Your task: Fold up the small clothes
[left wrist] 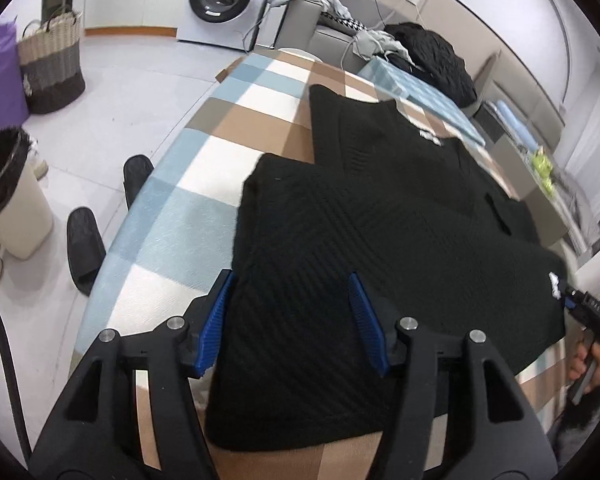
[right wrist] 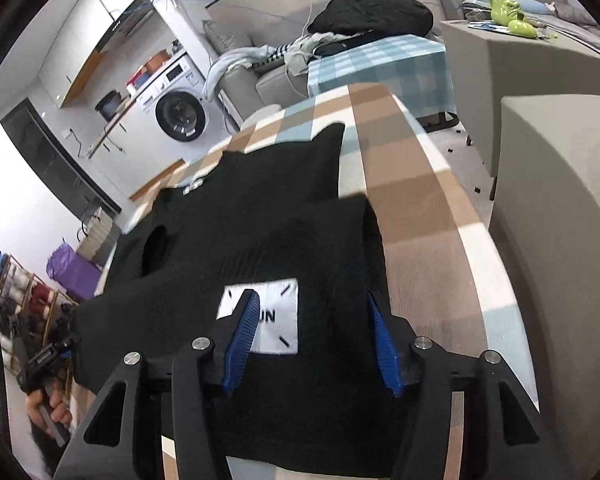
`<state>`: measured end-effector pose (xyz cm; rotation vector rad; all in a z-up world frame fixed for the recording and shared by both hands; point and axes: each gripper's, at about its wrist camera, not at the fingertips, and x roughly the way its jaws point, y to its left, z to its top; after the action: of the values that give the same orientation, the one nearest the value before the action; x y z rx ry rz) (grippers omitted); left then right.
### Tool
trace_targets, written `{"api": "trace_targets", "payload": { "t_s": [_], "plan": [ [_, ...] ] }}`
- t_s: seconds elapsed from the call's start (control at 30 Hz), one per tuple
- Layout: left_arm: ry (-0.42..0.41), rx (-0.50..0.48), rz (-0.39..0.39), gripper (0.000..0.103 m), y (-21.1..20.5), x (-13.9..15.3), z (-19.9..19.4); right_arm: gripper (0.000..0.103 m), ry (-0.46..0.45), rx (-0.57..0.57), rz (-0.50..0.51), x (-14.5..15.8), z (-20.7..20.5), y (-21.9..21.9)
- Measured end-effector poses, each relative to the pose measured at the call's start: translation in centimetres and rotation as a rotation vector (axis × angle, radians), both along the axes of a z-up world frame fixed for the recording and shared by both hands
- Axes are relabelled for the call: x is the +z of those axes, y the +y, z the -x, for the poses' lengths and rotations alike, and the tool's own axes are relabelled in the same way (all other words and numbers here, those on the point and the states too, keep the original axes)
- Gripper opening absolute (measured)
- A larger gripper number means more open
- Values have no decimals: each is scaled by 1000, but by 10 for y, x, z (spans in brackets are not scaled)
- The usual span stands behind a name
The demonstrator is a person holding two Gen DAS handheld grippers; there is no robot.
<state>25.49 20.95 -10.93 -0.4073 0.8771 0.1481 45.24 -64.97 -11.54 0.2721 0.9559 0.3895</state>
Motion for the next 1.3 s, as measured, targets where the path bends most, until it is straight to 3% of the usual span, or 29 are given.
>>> {"api": "trace_targets", "payload": {
  "t_s": [0.1,0.17,0.23,0.33,0.67,0.93,1.07,1.3],
  "plan": [
    [-1,-4,-20,54,-7,-2,-9,52,-1,4,1,-6,2,6],
    [-9,-10,-31,52,-11,-3,-15,40,-4,19,24,-7,4,12],
    [-14,-29,-37,22,-13,-5,-20,33,-4,37,41,-8,7,19],
    [-1,-52,-54,13,-15,-6,-24,27,-2,61,65,-8,13,24],
    [9,-78,-115,11,-12,-4,1,25,19,64,60,-7,51,21],
    [-1,-76,-116,11,-5,-2,30,26,17,47,33,-3,81,13],
    [-4,-59,-103,13,0,2,40,38,10,18,23,3,82,4],
    [-37,-33,-87,13,3,7,51,40,-33,1,-8,14,85,-13]
  ]
}}
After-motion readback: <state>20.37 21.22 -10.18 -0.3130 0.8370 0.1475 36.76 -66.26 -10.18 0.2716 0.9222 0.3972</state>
